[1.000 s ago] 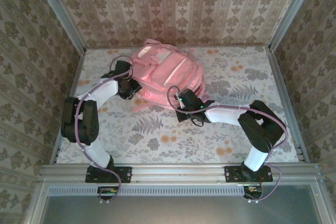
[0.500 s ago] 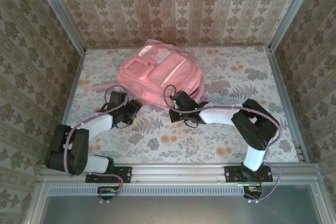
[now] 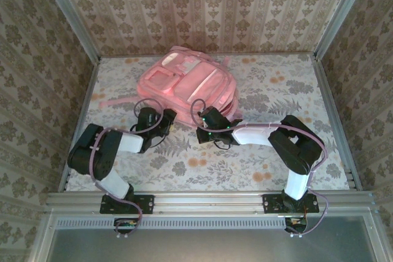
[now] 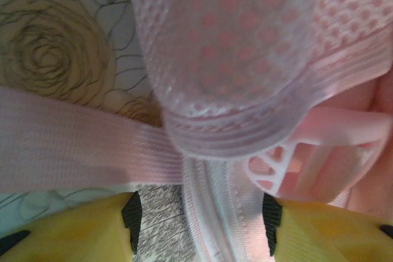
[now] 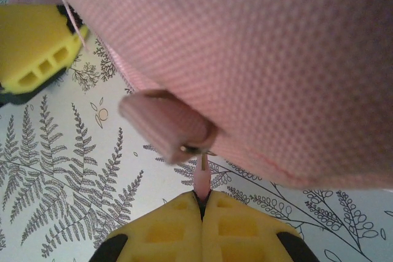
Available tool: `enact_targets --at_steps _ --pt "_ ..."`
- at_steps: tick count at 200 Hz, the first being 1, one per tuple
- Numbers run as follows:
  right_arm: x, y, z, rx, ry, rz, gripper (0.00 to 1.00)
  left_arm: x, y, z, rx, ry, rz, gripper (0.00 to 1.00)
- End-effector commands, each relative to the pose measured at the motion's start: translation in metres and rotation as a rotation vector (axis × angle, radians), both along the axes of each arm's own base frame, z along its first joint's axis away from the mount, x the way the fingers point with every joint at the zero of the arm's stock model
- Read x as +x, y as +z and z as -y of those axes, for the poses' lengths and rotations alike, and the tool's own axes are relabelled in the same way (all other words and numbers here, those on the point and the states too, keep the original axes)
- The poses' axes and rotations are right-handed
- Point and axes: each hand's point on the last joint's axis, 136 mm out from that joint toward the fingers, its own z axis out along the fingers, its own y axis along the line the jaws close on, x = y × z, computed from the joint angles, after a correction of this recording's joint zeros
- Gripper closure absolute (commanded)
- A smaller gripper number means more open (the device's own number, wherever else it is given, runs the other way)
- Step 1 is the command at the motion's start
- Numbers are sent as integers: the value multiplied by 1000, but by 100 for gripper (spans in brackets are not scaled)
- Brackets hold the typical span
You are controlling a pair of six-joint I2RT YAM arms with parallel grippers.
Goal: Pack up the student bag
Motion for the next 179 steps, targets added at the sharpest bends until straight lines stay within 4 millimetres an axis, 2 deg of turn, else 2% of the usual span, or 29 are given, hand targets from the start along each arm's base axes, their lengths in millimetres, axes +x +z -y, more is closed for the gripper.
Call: enact_targets --at_steps 1,16,39,74,103,148,179 --pt "4 8 -15 49 12 7 100 11 8 11 -69 11 64 49" --pt "5 7 -15 44 10 4 100 13 5 12 -80 16 70 59" --pt "6 5 -9 14 2 10 100 14 3 8 -75 25 75 80" --pt "8 1 11 -55 -33 10 100 9 -2 -4 -42 41 56 95" --pt "9 -4 28 -116 -56 -1 100 6 -3 -10 -7 30 43 100" --pt "9 -11 52 -170 -81 -28 100 -2 -6 -17 49 15 12 100" --pt "16 -9 70 -177 -123 -29 100 -7 -4 -20 79 5 5 100"
